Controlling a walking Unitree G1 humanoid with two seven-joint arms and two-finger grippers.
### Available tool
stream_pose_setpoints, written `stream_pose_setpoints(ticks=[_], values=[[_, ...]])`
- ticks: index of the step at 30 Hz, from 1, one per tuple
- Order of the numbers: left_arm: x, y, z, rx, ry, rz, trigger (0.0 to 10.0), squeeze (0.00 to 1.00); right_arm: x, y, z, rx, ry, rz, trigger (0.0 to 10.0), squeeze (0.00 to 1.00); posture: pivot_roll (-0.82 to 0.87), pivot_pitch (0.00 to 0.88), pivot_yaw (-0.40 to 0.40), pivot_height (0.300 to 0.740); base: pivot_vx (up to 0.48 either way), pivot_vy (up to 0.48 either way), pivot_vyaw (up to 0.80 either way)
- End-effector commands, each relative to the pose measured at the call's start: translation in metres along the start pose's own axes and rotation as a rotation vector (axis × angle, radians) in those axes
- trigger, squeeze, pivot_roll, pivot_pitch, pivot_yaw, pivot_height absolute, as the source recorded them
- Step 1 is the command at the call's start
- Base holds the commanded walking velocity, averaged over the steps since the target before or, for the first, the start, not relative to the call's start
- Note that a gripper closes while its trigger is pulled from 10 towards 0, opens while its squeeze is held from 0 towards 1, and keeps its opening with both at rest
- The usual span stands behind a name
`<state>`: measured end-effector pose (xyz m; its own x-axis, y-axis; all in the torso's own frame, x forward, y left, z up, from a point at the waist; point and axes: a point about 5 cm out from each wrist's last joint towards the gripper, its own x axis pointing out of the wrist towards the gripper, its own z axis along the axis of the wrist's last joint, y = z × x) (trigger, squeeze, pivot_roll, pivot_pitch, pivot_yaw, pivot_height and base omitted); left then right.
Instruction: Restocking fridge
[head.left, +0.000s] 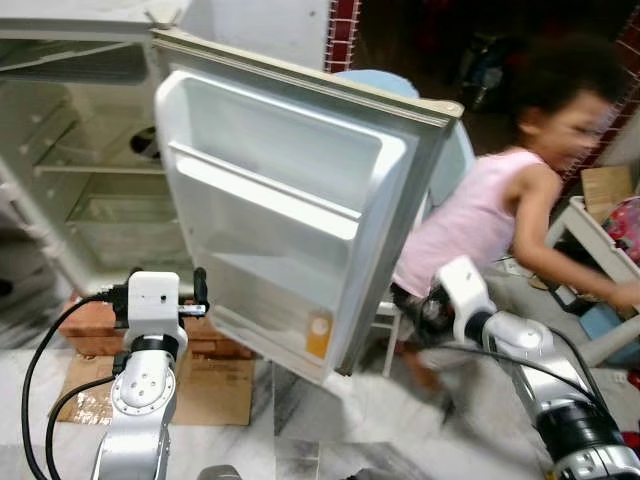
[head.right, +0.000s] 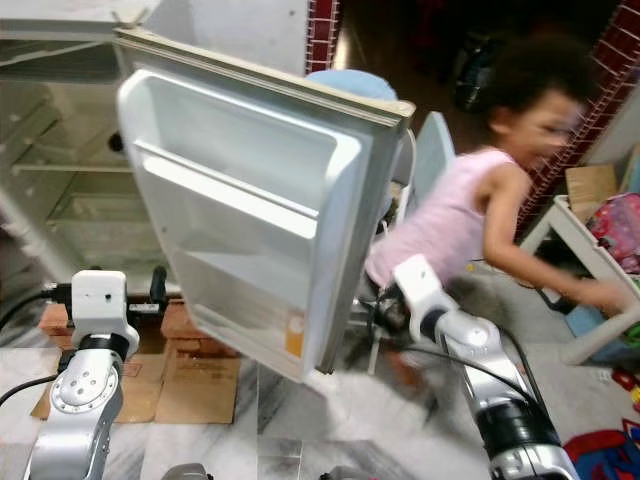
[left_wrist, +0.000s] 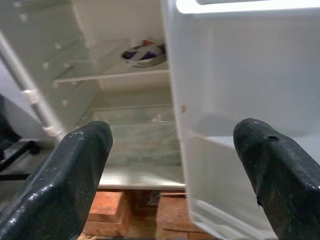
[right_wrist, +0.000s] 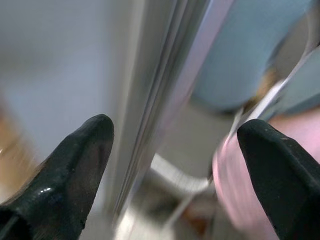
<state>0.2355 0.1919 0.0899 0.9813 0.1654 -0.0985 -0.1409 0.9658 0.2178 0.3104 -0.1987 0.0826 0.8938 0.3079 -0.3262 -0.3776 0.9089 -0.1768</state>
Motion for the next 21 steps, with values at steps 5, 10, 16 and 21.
stream_pose_setpoints(ticks=[5,10,16,21], values=[[0.0,-0.001,0.001,0.006,0.005,-0.001,10.0,0.0,0.008,-0.005,0.026,0.04,-0.132,-0.101,10.0,0.0,0.09,0.0,-0.068,0.74,0.0,0.0,0.0],[0.001,0.0,0.0,0.009,0.015,0.004,10.0,0.0,0.012,-0.002,0.031,0.026,-0.188,-0.15,10.0,0.0,0.09,0.0,-0.073,0.74,0.0,0.0,0.0],[0.002,-0.002,-0.001,-0.002,0.028,-0.018,10.0,0.0,0.015,-0.002,0.039,0.136,-0.251,-0.126,10.0,0.0,0.09,0.0,-0.072,0.74,0.0,0.0,0.0],[0.0,0.002,-0.014,-0.018,0.116,0.004,10.0,0.0,0.017,0.003,0.045,0.147,-0.286,-0.073,10.0,0.0,0.09,0.0,-0.071,0.74,0.0,0.0,0.0]])
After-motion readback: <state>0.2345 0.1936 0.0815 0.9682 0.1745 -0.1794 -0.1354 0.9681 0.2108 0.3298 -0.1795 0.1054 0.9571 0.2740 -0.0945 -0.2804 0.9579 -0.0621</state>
